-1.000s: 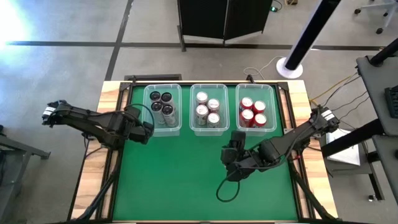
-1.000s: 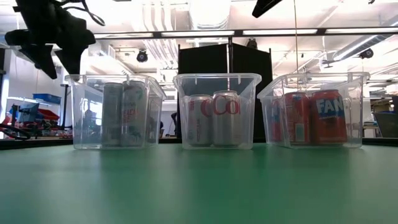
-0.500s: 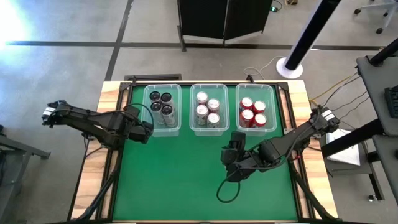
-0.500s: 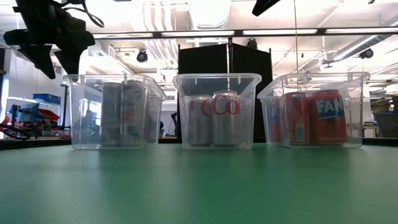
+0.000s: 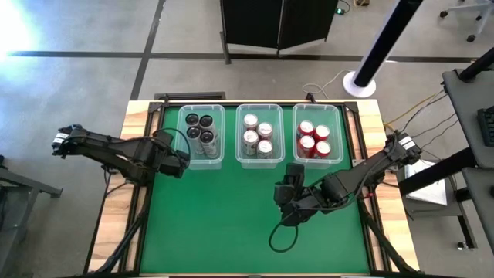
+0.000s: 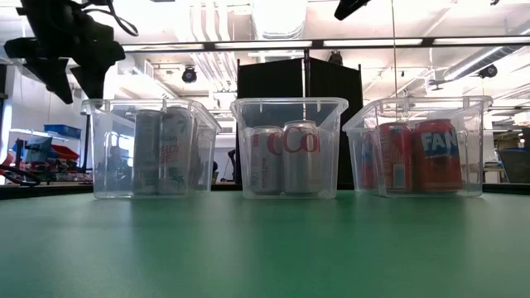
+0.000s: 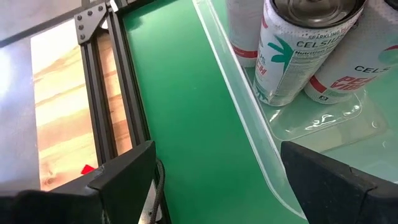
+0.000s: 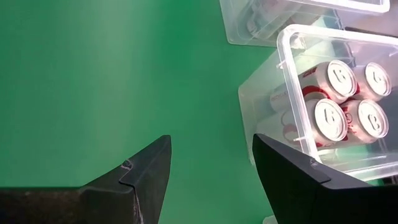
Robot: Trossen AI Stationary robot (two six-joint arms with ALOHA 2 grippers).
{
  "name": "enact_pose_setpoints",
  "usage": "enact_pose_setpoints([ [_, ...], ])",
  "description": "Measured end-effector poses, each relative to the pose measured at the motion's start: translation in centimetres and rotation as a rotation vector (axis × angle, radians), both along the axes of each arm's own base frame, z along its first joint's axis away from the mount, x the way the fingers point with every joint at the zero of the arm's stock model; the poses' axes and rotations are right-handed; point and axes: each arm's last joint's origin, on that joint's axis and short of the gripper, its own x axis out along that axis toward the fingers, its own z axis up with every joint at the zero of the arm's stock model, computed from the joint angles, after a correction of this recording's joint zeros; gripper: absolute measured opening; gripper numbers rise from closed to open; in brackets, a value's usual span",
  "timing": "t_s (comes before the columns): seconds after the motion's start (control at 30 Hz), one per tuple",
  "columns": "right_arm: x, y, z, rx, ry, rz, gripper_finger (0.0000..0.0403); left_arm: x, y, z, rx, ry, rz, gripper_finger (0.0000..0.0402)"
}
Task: Sort soda cans
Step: Adjust the left transparent bin, then return to Home Position
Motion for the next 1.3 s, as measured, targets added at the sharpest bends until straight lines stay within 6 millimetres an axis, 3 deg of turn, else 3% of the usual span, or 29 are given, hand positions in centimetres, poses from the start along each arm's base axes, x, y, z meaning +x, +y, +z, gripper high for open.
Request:
enact_pose_setpoints([
  [0.17, 0.4, 0.2, 0.2, -0.016, -0.033, 0.051, 0.0219, 0.3, 0.1, 0.9, 0.059, -0.019, -0.045, 0.0326],
  [0.5, 3.4, 0.8, -0.7, -0.088, -0.322, 0.274, 0.0219, 3.1, -0.5, 6.6, 0.22, -0.337, -0.357, 0.0326],
  [0.7, 3.4, -1.5, -1.2, -0.08, -0.435, 0.317, 0.0219, 4.8, -2.0, 5.8, 0.298, -0.477, -0.557, 0.0316],
  [0.83, 1.3, -4.1, -0.3, -0.07, -0.508, 0.292, 0.0219, 5.1, -2.3, 4.7, 0.326, -0.505, -0.657, 0.029],
  [0.97, -2.5, -6.3, 1.2, -0.067, -0.608, 0.262, 0.0219, 4.5, -2.3, 4.5, 0.348, -0.55, -0.751, 0.0248],
  [1.13, -8.1, -8.3, 2.3, -0.046, -0.751, 0.244, 0.0219, 2.3, -1.7, 4.9, 0.399, -0.579, -0.828, 0.017],
  [1.3, -13.2, -10.1, 2.1, -0.005, -0.866, 0.219, 0.0219, 0.6, -1.7, 4.8, 0.46, -0.765, -1.049, 0.0083],
])
